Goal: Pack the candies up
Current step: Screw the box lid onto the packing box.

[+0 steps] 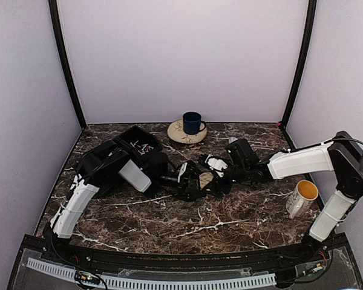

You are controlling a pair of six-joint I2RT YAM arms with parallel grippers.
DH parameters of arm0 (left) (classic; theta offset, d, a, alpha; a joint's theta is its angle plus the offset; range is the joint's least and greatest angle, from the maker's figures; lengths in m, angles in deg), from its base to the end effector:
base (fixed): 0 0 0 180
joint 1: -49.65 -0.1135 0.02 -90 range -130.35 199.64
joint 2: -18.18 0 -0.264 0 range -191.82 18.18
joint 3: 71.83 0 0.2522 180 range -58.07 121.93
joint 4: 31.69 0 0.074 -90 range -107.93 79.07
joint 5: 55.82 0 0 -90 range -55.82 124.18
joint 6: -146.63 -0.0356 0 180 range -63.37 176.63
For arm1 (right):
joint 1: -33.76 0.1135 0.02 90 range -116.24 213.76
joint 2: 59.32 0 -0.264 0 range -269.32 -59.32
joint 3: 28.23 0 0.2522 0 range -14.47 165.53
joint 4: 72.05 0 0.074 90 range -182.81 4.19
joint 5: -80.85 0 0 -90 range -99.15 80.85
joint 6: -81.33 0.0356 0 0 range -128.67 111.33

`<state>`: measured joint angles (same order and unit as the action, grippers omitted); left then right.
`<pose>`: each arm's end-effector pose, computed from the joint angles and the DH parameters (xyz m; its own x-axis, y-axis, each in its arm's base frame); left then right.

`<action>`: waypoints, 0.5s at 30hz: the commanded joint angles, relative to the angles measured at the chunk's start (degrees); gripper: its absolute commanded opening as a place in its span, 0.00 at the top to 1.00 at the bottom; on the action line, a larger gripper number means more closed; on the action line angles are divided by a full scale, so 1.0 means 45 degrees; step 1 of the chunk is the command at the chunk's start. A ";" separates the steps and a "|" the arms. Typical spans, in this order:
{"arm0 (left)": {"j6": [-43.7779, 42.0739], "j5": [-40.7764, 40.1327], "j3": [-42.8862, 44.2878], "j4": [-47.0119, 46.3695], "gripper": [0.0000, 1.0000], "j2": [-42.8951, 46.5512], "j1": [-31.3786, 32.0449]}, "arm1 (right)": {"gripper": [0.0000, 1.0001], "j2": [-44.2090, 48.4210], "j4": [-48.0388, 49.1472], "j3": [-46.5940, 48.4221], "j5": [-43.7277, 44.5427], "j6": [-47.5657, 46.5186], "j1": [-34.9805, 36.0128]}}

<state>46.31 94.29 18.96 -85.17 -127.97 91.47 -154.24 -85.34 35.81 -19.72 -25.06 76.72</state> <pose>0.3329 -0.3393 0.0500 0.1512 -0.0155 -0.9884 0.9666 -0.2070 0.1511 0.2424 0.2346 0.1711 -0.2730 -0.6333 -0.7242 -0.8790 0.4702 -0.0798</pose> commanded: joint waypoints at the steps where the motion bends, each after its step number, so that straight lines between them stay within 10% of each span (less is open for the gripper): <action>1: -0.0471 -0.0938 -0.1161 0.2172 0.28 -0.1974 0.0019 | 0.23 -0.0232 0.0995 -0.0357 0.2057 0.2228 0.0493; 15: -0.0478 -0.1088 -0.1131 0.2190 0.27 -0.1967 -0.0002 | 0.18 -0.0018 0.1099 -0.0381 0.3757 0.4089 0.1316</action>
<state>46.77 92.15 18.44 -86.05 -127.84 91.29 -154.21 -82.22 34.93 -5.73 -10.06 81.74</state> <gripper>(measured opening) 0.824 0.840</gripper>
